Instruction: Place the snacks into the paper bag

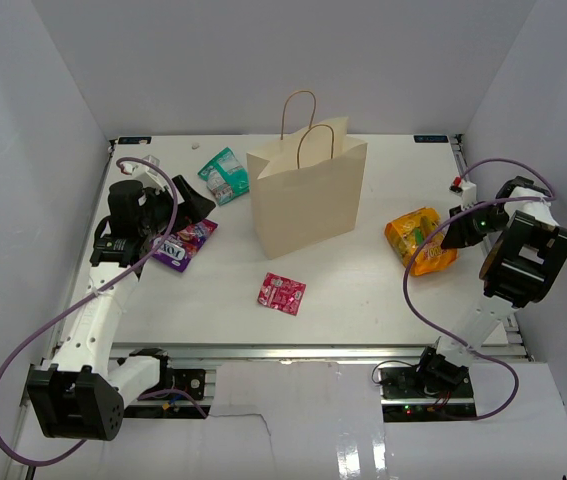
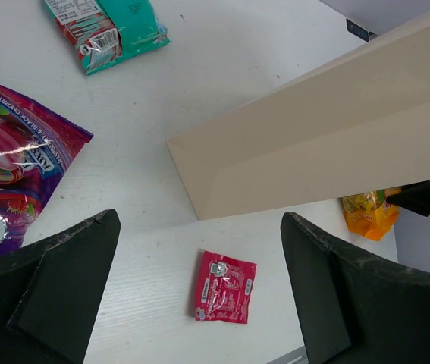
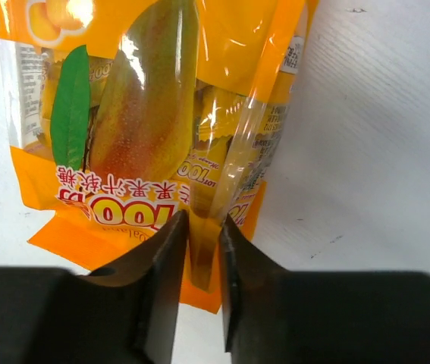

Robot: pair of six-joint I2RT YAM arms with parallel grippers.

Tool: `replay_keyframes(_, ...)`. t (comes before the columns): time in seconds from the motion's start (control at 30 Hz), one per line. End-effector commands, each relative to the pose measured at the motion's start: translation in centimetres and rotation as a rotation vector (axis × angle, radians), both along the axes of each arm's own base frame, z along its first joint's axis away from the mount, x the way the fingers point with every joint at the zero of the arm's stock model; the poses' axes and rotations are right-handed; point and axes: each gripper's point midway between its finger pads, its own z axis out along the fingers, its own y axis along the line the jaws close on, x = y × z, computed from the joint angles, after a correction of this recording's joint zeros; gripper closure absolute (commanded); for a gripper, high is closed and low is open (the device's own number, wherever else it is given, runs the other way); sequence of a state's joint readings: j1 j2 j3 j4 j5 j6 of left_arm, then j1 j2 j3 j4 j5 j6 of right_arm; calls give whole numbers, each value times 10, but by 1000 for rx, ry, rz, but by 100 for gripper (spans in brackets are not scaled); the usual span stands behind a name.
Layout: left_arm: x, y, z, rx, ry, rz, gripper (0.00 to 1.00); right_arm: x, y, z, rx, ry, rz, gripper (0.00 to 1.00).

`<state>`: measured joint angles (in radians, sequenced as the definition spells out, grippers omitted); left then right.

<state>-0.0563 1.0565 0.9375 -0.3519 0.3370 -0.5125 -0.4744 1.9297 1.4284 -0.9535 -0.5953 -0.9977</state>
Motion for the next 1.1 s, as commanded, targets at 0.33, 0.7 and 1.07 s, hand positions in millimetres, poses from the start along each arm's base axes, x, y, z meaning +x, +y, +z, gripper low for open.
replay_keyframes(0.33,-2,-3,15,-1,-29,-16,2,8,18,55,83,-106,45,92)
replay_keyframes(0.7,3,-5,20,-16,-32,-23,2,35,45,177,69,-429,119,92)
replay_keyframes(1.07,3,-8,28,-20,-49,-33,2,45,86,257,-127,-707,220,92)
